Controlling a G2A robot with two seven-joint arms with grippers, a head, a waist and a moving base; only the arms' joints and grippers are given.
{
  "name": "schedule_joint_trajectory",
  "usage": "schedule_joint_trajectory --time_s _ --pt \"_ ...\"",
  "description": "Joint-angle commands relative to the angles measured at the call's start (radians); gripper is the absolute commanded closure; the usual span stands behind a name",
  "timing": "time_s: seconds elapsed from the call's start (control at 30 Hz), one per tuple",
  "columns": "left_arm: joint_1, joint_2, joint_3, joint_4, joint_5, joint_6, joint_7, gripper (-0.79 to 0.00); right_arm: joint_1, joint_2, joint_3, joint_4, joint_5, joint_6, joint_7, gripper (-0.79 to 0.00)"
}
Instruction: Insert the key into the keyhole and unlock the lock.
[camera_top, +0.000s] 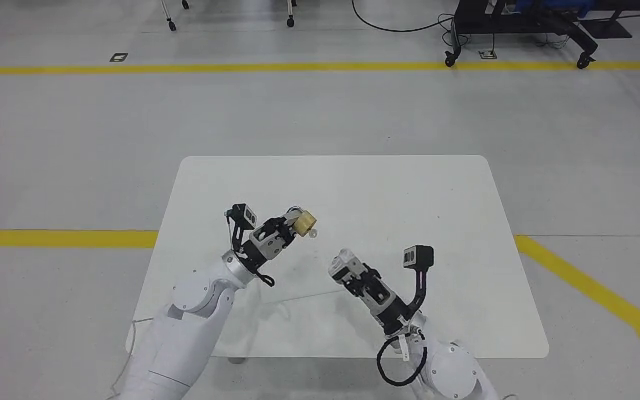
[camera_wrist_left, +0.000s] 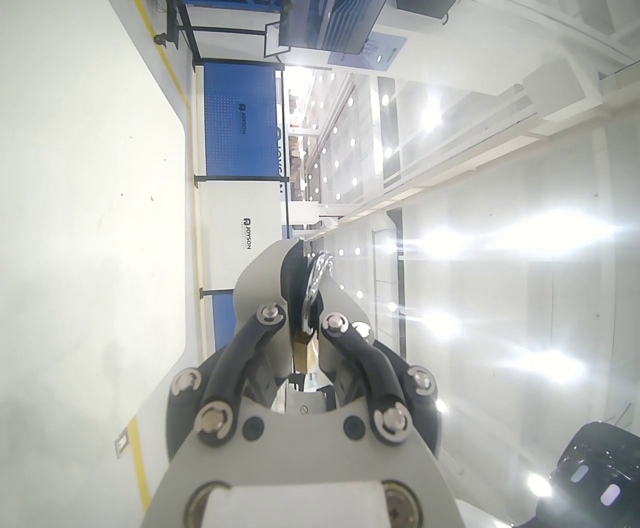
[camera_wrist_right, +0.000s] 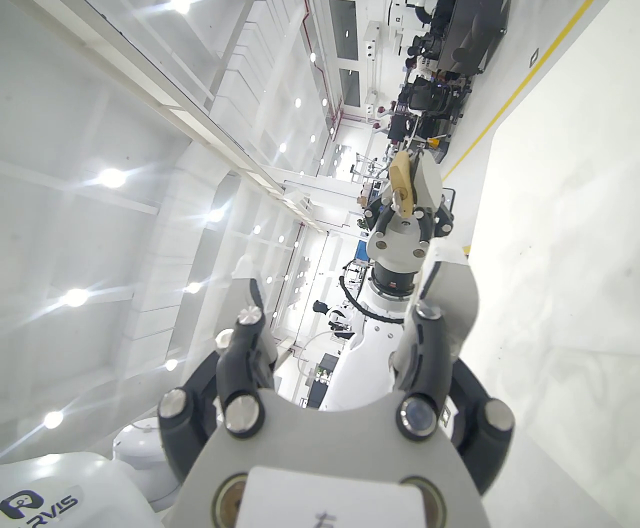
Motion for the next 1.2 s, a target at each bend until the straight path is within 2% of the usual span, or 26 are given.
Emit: schedule_joint_trajectory --time_s 0.0,0.1,0.13,0.17,0.23,0.3,0.47,0.67,0.8,0.93,1.07,1.17 --pt "0.0 0.0 0.0 0.0 0.0 0.0 0.0 0.0 0.0 0.0 0.0 0.0 0.0 0.0 0.0 -0.785" --pt "0.009 0.001 0.001 -0.021 0.036 -0.014 0.03 0.0 0.012 -0.001 -0.018 0.008 -0.007 0.024 0.0 -0.785" --pt "0.015 0.001 0.002 -0.037 0.073 -0.03 0.054 0.0 0.027 -0.002 -0.026 0.018 -0.008 0.041 -0.001 -0.622" --pt "0.023 0.002 0.005 -0.052 0.108 -0.045 0.08 0.0 0.046 -0.004 -0.034 0.031 -0.018 0.057 -0.014 -0.505" --pt "0.035 0.002 0.011 -0.083 0.169 -0.06 0.119 0.0 0.086 -0.009 -0.061 0.066 -0.035 0.09 -0.036 -0.388" --pt "0.047 0.003 0.015 -0.106 0.23 -0.073 0.155 0.0 0.13 -0.015 -0.086 0.104 -0.051 0.124 -0.07 -0.329" --pt "0.063 0.003 0.021 -0.133 0.274 -0.075 0.185 0.0 0.177 -0.024 -0.124 0.146 -0.049 0.129 -0.104 -0.311" --pt "0.069 0.003 0.014 -0.142 0.291 -0.097 0.19 0.0 0.177 -0.022 -0.105 0.152 -0.01 0.12 -0.094 -0.274" --pt "0.072 0.003 0.015 -0.143 0.304 -0.107 0.197 0.0 0.173 -0.02 -0.093 0.152 0.041 0.112 -0.059 -0.172" --pt "0.07 0.002 0.018 -0.138 0.316 -0.107 0.194 0.0 0.189 -0.018 -0.084 0.173 0.102 0.115 0.005 -0.175" --pt "0.07 0.002 0.016 -0.136 0.324 -0.107 0.196 0.0 0.204 -0.018 -0.082 0.193 0.129 0.108 0.025 -0.123" --pt "0.075 0.003 0.013 -0.141 0.334 -0.118 0.198 0.0 0.205 -0.018 -0.083 0.198 0.14 0.106 0.026 -0.049"
